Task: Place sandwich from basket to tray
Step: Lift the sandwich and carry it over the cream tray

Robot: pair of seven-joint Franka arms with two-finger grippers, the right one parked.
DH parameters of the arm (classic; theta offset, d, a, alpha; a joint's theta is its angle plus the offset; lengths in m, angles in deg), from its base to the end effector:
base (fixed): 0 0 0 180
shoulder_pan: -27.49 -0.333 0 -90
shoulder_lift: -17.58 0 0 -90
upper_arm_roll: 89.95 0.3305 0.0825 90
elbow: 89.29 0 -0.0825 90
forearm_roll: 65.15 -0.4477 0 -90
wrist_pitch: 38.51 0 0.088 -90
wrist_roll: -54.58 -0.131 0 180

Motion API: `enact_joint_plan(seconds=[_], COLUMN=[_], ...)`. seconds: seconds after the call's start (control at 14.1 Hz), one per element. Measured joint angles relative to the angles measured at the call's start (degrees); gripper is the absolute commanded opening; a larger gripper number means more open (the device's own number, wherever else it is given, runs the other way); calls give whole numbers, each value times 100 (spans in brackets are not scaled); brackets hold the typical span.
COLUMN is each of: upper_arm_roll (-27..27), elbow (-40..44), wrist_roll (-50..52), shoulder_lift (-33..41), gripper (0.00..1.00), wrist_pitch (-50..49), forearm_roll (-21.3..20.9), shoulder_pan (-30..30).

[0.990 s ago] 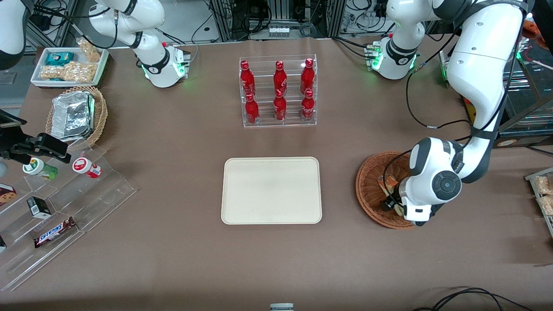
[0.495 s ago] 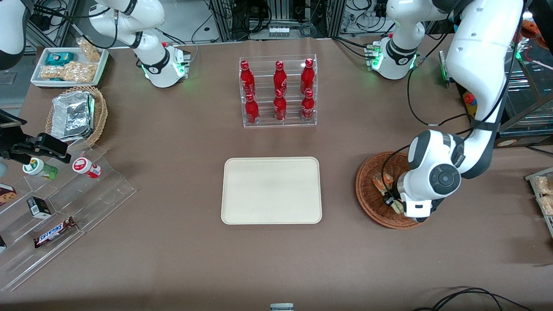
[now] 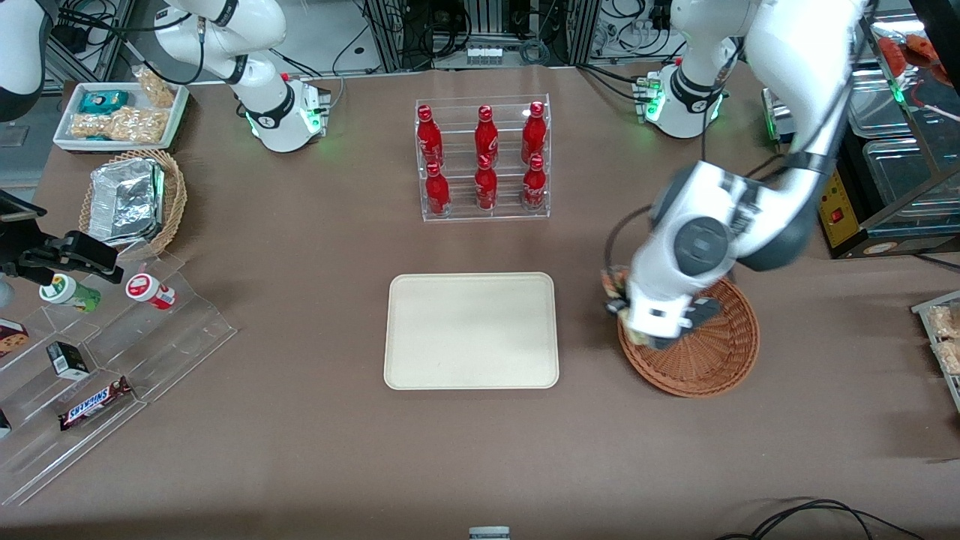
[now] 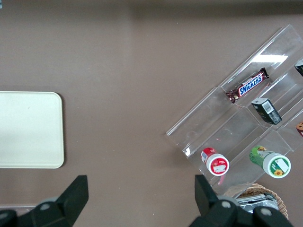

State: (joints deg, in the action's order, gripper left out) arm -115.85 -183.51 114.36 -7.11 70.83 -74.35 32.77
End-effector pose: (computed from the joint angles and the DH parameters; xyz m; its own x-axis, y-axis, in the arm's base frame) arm 0.6288 -0.3315 0.3366 0.8896 0.4468 -0.0946 0.4401 -0.8941 -0.0836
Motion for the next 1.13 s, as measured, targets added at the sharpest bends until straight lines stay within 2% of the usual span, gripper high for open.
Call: enact_joint_plan(seconds=[0.21,0.42,0.49,0.78,0.85,0.92,1.06,1.13], upper_arm_roll=[-91,-88,-88,-72,-69,-69,-64,-54], elbow=[500,1012,1338,2833,3070,3219,3334,3343], wrist_roll=[-370,-1214,-1432,-1572,-1572,-1572,-1366,-1143], shoulder_lift=[-444,-1164,-1580,-2751,-2951,-3086,-3240,-3288], gripper=[6,8,8,15,31,41,45,52], wrist_pitch=[28,579,803,534,538,548,714,902], forearm_roll=[-256,-262,-263,-320,-323,-327,-331,-334], shoulder_pan=[834,1235,1324,1822,1937,2023,2114,2124])
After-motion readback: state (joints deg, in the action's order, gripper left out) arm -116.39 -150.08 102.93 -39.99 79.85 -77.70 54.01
